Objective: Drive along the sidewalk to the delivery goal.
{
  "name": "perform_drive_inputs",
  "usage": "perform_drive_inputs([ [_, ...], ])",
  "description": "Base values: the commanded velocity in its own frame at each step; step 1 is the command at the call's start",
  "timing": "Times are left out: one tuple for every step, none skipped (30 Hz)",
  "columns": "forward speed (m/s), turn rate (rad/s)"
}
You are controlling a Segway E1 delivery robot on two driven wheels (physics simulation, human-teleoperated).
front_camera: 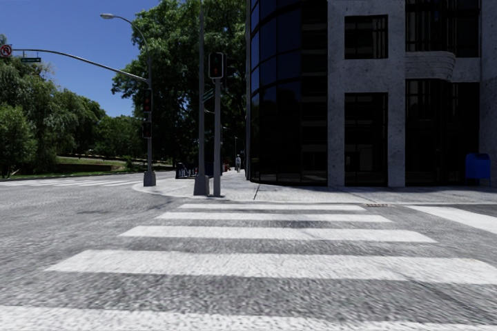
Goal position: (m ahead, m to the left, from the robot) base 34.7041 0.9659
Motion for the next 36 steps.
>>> perform_drive_inputs([
  [2.00,0.00],
  [2.00,0.00],
  [2.00,0.00],
  [2.00,0.00],
  [2.00,0.00],
  [2.00,0.00],
  [2.00,0.00],
  [2.00,0.00],
  [2.00,0.00],
  [2.00,0.00],
  [2.00,0.00],
  [2.00,0.00],
  [2.00,0.00],
  [2.00,0.00],
  [2.00,0.00],
  [2.00,0.00],
  [2.00,0.00],
  [2.00,0.00],
  [2.00,0.00],
  [2.00,0.00],
  [2.00,0.00],
  [2.00,0.00],
  [2.00,0.00],
  [2.00,0.00],
  [2.00,0.00],
  [2.00,0.00],
  [2.00,0.00],
  [2.00,0.00],
  [2.00,0.00],
  [2.00,0.00],
  [2.00,0.00],
  [2.00,0.00],
  [2.00,0.00],
  [2.00,0.00],
  [2.00,0.00],
  [2.00,0.00],
])
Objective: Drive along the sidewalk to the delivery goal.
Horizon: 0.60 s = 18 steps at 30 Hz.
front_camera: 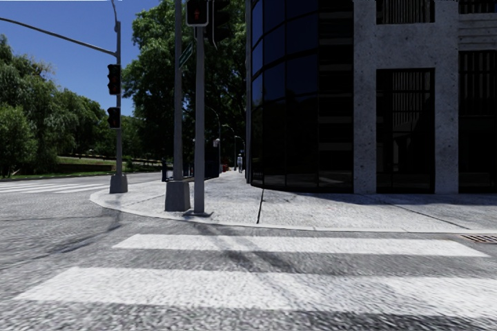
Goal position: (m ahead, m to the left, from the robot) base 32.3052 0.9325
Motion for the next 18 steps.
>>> perform_drive_inputs([
  [2.00,0.00],
  [2.00,0.00],
  [2.00,0.00],
  [2.00,0.00],
  [2.00,0.00],
  [2.00,0.00],
  [2.00,0.00],
  [2.00,0.00],
  [2.00,-0.10],
  [2.00,-0.22],
  [2.00,-0.22],
  [2.00,-0.25],
  [2.00,-0.26],
  [2.00,-0.26],
  [2.00,-0.26],
  [2.00,-0.27],
  [2.00,-0.29],
  [2.00,-0.29],
])
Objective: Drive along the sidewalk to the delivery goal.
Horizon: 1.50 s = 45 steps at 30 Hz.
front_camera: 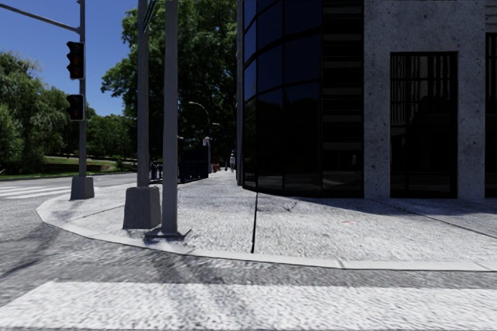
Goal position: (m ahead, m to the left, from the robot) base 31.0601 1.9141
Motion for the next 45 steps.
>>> perform_drive_inputs([
  [2.00,-0.30],
  [2.00,-0.31],
  [2.00,-0.31],
  [2.00,-0.33],
  [2.00,-0.35],
  [2.00,-0.37],
  [2.00,-0.37],
  [2.00,-0.37],
  [2.00,-0.22],
  [2.00,-0.22],
  [2.00,0.00],
  [2.00,0.00],
  [2.00,0.00],
  [2.00,0.00],
  [2.00,0.00],
  [2.00,0.00],
  [2.00,0.00],
  [2.00,0.00],
  [2.00,0.00],
  [2.00,0.00],
  [2.00,0.00],
  [2.00,0.00],
  [2.00,0.00],
  [2.00,0.00],
  [2.00,0.00],
  [2.00,0.00],
  [2.00,0.00],
  [2.00,0.00],
  [2.00,0.00],
  [2.00,0.00],
  [2.00,0.00],
  [2.00,0.00],
  [2.00,0.00],
  [2.00,0.00],
  [2.00,0.00],
  [1.98,0.00],
  [1.98,0.00],
  [1.84,0.00],
  [1.54,0.00],
  [1.54,0.00],
  [1.30,0.00],
  [1.22,0.00],
  [1.22,0.00],
  [1.20,0.02],
  [1.19,0.11],
])
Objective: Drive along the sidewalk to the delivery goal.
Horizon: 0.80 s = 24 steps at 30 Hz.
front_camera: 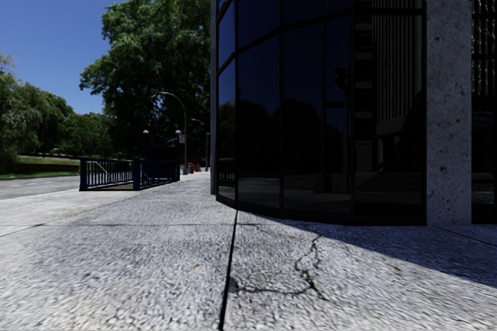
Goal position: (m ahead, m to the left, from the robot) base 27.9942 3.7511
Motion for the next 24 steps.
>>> perform_drive_inputs([
  [1.19,0.11],
  [1.19,0.19],
  [1.19,0.24],
  [1.19,0.25],
  [1.19,0.25],
  [1.19,0.25],
  [1.19,0.27],
  [1.19,0.27],
  [1.20,0.30],
  [1.23,0.34],
  [1.28,0.37],
  [1.28,0.37],
  [1.30,0.39],
  [1.31,0.39],
  [1.31,0.39],
  [1.33,0.39],
  [1.39,0.39],
  [1.39,0.39],
  [1.45,0.39],
  [1.49,0.39],
  [1.52,0.39],
  [1.52,0.39],
  [1.54,0.39],
  [1.56,0.39],
])
